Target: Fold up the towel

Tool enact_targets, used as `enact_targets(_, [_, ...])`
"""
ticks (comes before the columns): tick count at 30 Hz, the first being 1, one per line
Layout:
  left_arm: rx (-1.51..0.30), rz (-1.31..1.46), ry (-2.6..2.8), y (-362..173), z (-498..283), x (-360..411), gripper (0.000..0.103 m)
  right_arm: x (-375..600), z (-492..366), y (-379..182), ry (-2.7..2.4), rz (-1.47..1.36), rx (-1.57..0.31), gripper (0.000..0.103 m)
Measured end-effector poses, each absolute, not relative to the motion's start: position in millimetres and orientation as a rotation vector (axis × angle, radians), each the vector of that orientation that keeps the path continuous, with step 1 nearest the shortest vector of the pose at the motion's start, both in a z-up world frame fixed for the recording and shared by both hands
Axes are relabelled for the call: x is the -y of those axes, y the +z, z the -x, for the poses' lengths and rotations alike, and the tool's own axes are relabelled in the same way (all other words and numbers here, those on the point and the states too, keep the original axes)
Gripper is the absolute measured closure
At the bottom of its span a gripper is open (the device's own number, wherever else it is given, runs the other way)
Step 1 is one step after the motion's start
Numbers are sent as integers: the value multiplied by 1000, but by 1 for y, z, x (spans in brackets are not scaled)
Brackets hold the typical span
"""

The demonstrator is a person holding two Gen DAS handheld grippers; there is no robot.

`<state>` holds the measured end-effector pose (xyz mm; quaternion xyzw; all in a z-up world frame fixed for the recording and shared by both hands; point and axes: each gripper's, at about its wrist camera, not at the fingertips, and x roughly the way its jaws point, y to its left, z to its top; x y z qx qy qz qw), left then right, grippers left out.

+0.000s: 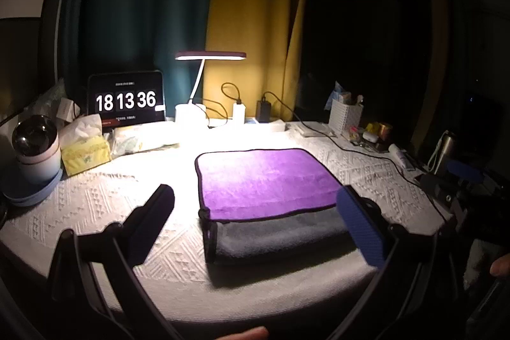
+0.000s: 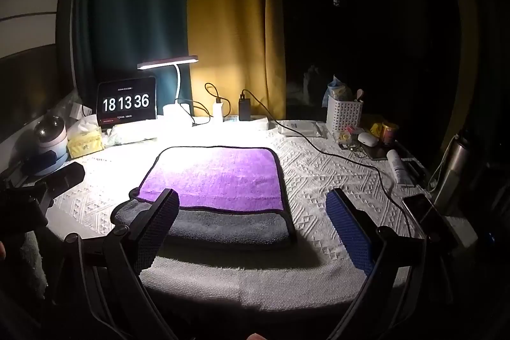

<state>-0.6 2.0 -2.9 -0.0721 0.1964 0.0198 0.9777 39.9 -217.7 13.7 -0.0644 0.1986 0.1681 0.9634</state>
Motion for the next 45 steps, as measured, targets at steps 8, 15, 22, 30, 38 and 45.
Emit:
enact_targets(8, [-406,157,36,-2,-1,-4,1,219,-41,14,341,128,-404,8])
enact_targets(15, [-403,159,37,-2,-1,-3,1,221,-42,13,334,124,-406,8])
enact_targets(22, [-400,157,33,0,-3,-3,1,222,-42,13,335,124,-405,8])
enact_targets(30, [-388,151,24,-1,2,0,1,227,-44,12,328,117,-408,8])
enact_targets(38, [-375,138,20,2,4,5,1,226,-43,12,326,119,-409,8])
enact_targets(45, [-376,141,19,4,4,5,1,226,-43,12,325,119,-410,8])
